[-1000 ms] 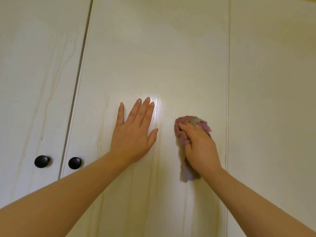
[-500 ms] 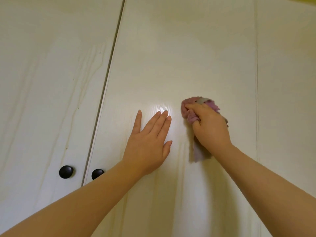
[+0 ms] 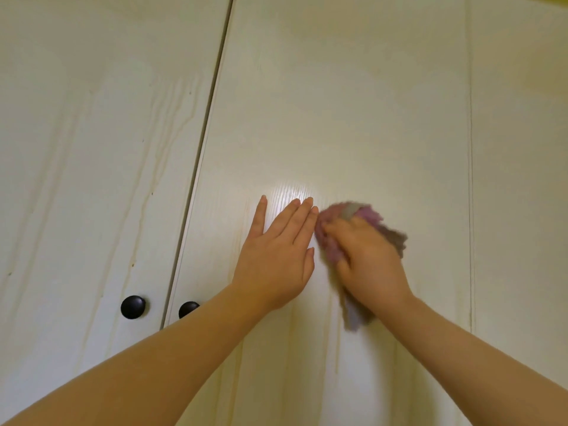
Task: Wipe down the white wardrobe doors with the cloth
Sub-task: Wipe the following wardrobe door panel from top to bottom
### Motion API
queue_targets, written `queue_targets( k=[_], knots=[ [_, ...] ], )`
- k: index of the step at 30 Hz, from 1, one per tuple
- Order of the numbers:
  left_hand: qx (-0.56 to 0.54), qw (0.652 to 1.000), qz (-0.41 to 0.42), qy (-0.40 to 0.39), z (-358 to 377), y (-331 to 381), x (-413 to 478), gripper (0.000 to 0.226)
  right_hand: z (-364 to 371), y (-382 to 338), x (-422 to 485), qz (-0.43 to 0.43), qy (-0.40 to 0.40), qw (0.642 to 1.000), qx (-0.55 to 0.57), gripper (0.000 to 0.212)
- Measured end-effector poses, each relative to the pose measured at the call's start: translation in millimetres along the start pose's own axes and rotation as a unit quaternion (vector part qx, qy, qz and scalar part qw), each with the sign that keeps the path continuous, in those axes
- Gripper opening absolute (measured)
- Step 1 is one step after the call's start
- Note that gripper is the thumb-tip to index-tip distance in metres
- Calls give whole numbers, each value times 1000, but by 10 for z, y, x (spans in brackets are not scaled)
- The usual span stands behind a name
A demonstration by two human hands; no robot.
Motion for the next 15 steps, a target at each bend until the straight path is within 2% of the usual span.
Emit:
queue_targets(
  k=[2,3,4,5,6,8,9,12,13,14,15],
  knots=[
    [2,1000,10,-4,-20,-30,11,55,14,51,-139,-117,-30,992,-35,31],
    [5,1000,15,-9,-36,-48,18,55,-62,99,-87,-132,-46,988,-59,30],
    [11,1000,16,-15,-56,-85,15,57,-155,117,11,-106,-55,990,-71,28],
    [17,1000,8,-21,-78,-134,-3,59,-249,116,139,-31,-56,996,-68,25],
    [18,999,-9,-26,-93,-182,-23,61,-285,122,263,55,-37,996,-53,24],
    [14,998,-48,-33,-106,-327,-141,62,-167,42,365,144,21,989,-7,23],
    [11,997,-63,-33,-106,-404,-218,62,-94,-77,341,115,25,993,-7,24],
    [28,996,-83,-35,-102,-649,-451,58,165,-318,60,-107,-6,994,-33,27],
    [34,995,-84,-37,-99,-705,-504,57,154,-290,59,-146,-14,988,-56,28],
    [37,995,-83,-43,-96,-737,-536,56,81,-269,135,-143,-24,987,-68,29],
    [39,995,-82,-47,-95,-764,-552,56,-16,-268,260,-100,-34,993,-61,27]
  ],
)
Point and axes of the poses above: each hand's wrist, its own x-axis towards the middle knuckle, its own z-axis out of the palm, y = z × x, the point moved 1 cm from there along x, towards the middle knuckle, and after that the axes turned 9 degrees about -y, right-handed, at the moved point
